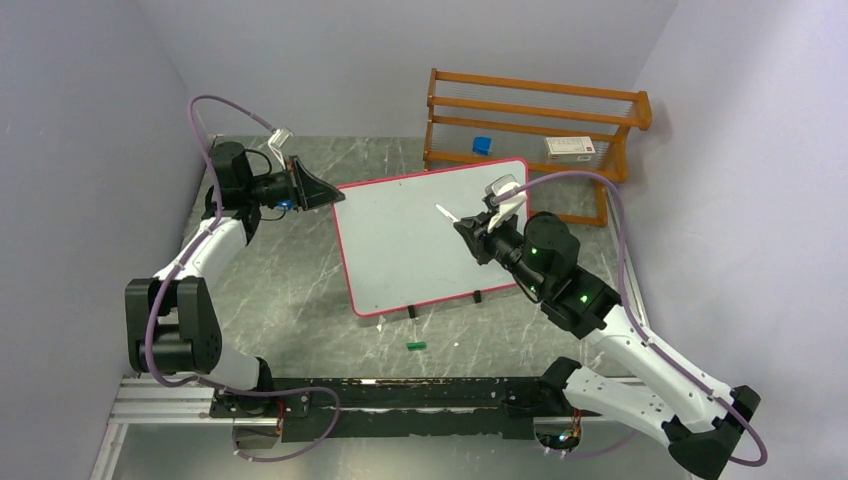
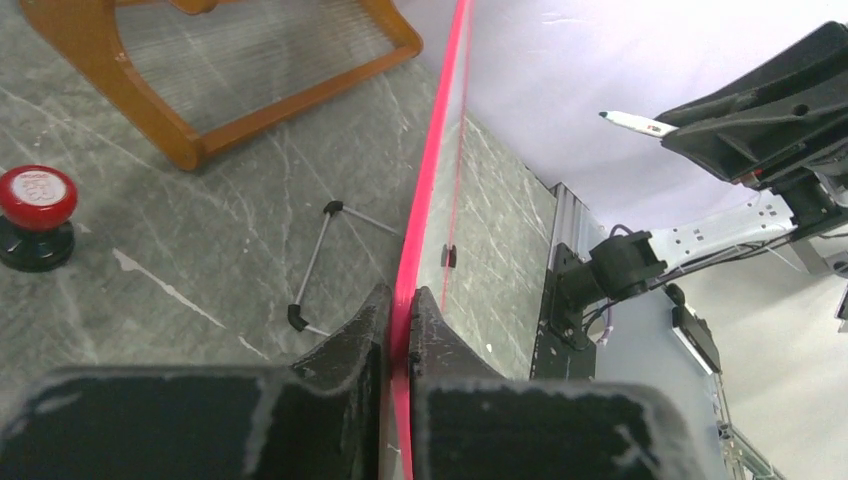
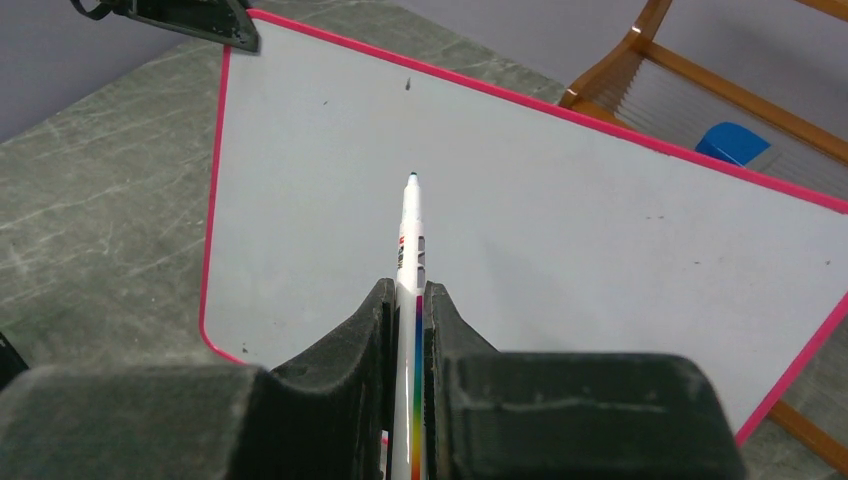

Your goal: Write a sentence on the whiteboard

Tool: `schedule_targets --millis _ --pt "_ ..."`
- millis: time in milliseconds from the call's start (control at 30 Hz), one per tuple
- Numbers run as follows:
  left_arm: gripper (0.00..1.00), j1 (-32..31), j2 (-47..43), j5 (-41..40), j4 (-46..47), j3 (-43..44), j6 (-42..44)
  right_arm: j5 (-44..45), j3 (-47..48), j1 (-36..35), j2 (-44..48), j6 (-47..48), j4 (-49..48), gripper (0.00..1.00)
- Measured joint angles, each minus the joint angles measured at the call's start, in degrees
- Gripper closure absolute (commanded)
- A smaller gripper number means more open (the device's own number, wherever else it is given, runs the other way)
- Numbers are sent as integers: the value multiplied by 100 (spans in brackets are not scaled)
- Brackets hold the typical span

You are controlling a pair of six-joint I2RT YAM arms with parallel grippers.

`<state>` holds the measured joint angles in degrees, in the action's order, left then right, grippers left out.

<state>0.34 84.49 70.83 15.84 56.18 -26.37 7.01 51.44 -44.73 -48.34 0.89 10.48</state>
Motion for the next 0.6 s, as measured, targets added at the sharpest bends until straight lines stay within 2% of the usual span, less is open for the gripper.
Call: schedule_targets --millis 367,600 --pt "95 -229 -732 -164 -199 -437 393 -190 214 -11 -199 -192 72 100" --pt "95 -271 -1318 -446 -278 -918 621 48 654 -382 -448 -387 415 100"
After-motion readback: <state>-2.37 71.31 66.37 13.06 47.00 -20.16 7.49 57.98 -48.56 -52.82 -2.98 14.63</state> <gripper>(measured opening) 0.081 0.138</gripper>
